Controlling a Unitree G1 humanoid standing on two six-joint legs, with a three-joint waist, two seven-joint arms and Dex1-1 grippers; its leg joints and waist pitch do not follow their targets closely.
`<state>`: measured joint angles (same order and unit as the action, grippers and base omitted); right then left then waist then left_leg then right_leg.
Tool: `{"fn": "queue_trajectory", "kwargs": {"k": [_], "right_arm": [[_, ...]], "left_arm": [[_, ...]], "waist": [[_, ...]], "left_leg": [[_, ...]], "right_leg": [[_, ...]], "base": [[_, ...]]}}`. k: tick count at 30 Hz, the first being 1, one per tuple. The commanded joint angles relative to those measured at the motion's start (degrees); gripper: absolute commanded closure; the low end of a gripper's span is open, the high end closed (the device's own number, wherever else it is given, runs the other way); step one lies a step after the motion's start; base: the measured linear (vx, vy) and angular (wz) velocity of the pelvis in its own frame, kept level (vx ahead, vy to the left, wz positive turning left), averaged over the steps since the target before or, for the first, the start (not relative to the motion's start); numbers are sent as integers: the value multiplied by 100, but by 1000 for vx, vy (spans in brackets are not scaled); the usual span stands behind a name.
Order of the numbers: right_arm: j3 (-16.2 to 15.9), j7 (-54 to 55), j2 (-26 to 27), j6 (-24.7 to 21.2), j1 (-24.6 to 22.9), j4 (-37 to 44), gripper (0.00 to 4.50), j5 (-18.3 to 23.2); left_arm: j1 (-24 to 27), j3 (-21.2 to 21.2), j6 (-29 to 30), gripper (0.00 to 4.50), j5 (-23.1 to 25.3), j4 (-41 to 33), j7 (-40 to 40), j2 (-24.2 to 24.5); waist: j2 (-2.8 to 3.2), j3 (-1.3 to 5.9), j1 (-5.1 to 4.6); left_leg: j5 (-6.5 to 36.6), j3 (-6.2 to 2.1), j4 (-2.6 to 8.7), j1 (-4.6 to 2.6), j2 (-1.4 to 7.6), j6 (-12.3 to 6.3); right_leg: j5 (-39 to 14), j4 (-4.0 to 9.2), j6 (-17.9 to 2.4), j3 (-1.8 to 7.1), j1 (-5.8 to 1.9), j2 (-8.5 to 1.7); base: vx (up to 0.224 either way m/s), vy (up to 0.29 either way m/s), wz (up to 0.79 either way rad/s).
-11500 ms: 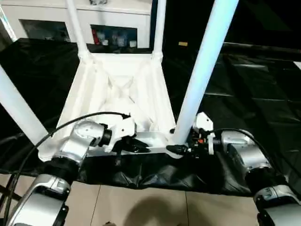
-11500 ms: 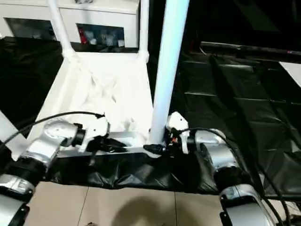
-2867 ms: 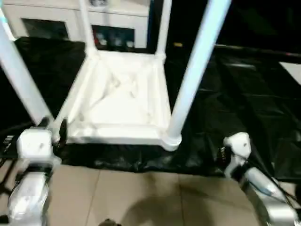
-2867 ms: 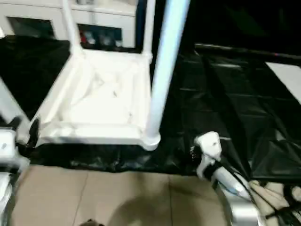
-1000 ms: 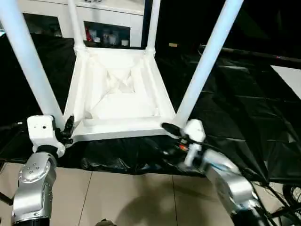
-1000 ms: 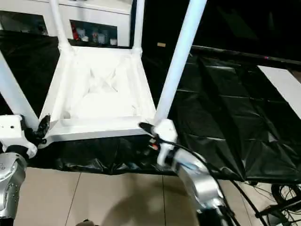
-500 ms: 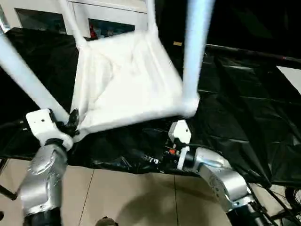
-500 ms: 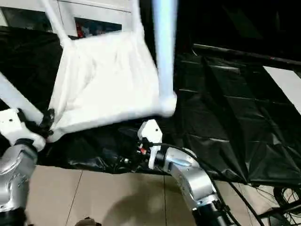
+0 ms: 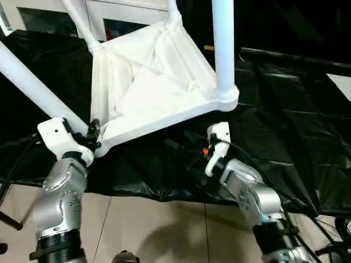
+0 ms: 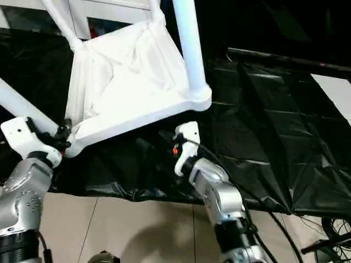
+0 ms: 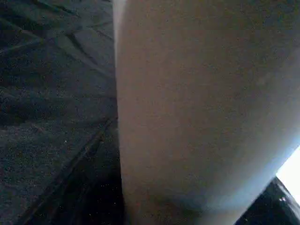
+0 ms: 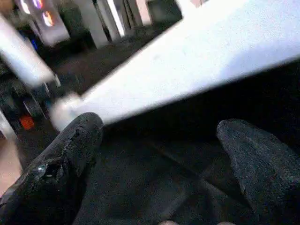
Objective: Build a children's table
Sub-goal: Flip table
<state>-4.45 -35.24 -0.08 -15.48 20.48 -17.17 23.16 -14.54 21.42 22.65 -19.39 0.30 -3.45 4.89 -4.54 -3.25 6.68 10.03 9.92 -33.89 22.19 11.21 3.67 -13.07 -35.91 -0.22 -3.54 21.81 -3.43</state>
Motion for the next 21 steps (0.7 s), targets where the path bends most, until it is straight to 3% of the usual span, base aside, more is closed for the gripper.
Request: {"fn": "queue_trajectory", "kwargs": {"k": [1,4,9,17,19,20,21], "right_arm": [[223,-93,104,-16,133,-156,0,310],[432,-124,350,37,346,-459,0,460],[828,399,592,278,938,-1473,0,417],[1577,424,797,487,1897,-2829,0,996],[1653,396,821,531,2016,-2987,0,1018],[1821,365,880,556,2213,-3227,0,1149],[1887,362,901,549,2278,-3303,0,1212]], "left_arm": [[-240,-121,-9,230,-446,-331,-76,-172],[-241,-134,5,230,-389,-326,-91,-193],[-224,-199,39,230,-342,-383,-75,-233],[-185,-418,66,230,-242,-512,-104,-299],[-186,-461,67,230,-208,-521,-109,-302],[-182,-549,63,230,-141,-540,-111,-315],[-180,-583,57,230,-117,-547,-112,-320]], "waist": [[136,410,7],[142,396,3],[152,375,-5],[148,417,42],[148,418,55],[101,421,58],[134,422,82]], "left_leg": [[317,-95,382,-152,245,2],[476,-86,396,-161,251,-16],[781,-79,435,-188,267,223],[400,-65,387,-173,255,79],[432,-61,386,-172,257,75],[399,-53,378,-171,256,44],[352,-54,373,-180,260,7]], "right_leg": [[1296,260,-1101,279,-266,-453],[1065,274,-1154,277,-254,-468],[415,313,-1156,274,-221,-488],[1031,238,-1146,257,-241,-469],[980,239,-1166,255,-246,-481],[997,236,-1169,258,-251,-476],[1007,235,-1177,255,-242,-481]], "base": [[0,0,0],[0,0,0],[0,0,0],[0,0,0],[0,0,0],[0,0,0],[0,0,0]]}}
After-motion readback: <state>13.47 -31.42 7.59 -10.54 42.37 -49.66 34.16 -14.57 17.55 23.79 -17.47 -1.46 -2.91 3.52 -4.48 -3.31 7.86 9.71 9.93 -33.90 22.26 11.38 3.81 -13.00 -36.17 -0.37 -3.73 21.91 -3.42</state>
